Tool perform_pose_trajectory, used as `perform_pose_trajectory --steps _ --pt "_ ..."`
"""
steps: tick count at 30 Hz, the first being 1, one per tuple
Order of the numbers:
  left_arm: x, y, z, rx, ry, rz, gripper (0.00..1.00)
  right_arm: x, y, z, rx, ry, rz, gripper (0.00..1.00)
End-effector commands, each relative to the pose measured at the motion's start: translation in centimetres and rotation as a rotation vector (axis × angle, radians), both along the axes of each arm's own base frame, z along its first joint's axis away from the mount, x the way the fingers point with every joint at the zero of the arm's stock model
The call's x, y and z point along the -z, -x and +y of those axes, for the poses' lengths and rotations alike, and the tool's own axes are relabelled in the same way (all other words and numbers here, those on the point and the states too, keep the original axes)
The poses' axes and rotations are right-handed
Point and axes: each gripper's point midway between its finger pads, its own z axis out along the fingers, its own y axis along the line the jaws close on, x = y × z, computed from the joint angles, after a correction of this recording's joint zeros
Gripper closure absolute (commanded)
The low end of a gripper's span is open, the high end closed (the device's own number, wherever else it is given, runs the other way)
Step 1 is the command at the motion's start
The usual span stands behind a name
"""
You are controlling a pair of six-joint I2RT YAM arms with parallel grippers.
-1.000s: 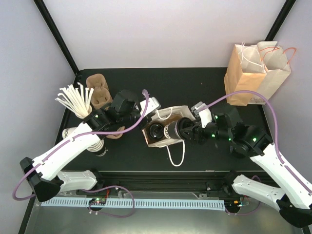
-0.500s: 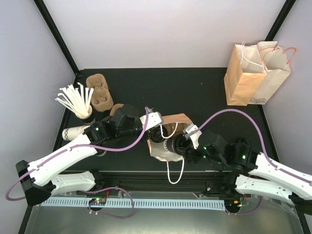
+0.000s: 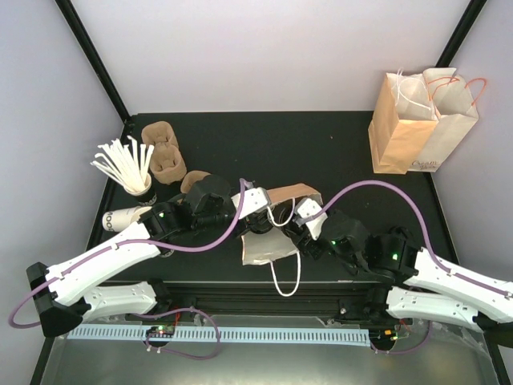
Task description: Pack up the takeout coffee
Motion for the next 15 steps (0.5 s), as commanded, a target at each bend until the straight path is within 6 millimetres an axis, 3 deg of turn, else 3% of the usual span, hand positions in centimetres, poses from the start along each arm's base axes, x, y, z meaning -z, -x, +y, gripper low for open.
perform_pose_trajectory --steps 1,8,13,15 --pt "-2.0 0.1 -0.6 0.011 0.061 -0.031 0.98 -2.3 0.5 1.2 -0.151 0.048 -0.171 0.74" --pt "-2.6 -0.4 -0.5 -0.019 0.073 -0.035 0.99 -2.5 3.6 1.9 -0.472 0.189 -0.302 0.74" --pt "-2.8 -0.2 -0.7 -0.007 0.073 -0.022 0.98 -0.2 5.0 1.8 -0.661 0.404 -0.296 0.81" --pt "-2.4 -0.1 -0.7 -0.002 0.053 -0.009 0.99 0.2 4.6 1.7 -0.686 0.485 -0.315 0.82"
